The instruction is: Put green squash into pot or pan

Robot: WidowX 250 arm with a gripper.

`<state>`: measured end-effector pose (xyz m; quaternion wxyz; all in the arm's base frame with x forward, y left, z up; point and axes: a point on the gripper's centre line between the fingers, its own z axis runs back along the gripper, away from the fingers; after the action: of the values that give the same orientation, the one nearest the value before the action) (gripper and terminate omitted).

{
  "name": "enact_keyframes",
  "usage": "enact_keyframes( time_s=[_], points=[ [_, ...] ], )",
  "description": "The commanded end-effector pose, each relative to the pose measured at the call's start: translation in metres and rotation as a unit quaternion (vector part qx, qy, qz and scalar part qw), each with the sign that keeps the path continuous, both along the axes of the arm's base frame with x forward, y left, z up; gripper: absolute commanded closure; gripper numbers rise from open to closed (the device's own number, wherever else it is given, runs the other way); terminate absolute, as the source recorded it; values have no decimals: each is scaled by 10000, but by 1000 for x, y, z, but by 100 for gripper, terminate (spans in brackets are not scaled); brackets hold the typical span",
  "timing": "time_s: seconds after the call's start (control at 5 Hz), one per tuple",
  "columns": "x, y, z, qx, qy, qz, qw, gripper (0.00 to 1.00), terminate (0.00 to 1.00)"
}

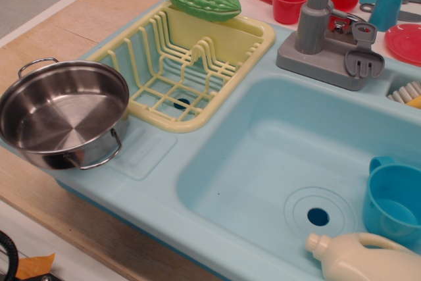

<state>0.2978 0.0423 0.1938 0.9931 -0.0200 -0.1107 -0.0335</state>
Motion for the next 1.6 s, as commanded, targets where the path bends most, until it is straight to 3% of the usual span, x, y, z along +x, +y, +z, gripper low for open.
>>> enact_keyframes(
  time_s=[0.0, 0.2, 0.4, 0.6, 0.8, 1.0, 1.2, 1.4],
  points=[
    [0, 0, 0, 0, 0, 0, 10000, 0, 0],
    [4, -2, 7, 488, 7, -823, 9954, 0, 0],
    [14, 0, 14, 1101, -258, -2029, 9726, 0, 0],
    [34, -1, 17, 1164, -374, -3229, 9385, 0, 0],
    [49, -3, 12, 735, -510, -4318, 8975, 0, 0],
    [56, -1, -2, 278, -738, -4648, 8819, 0, 0],
    [55, 2, -8, 33, -849, -4686, 8793, 0, 0],
    [60, 9, -14, 95, -944, -4634, 8811, 0, 0]
  ],
)
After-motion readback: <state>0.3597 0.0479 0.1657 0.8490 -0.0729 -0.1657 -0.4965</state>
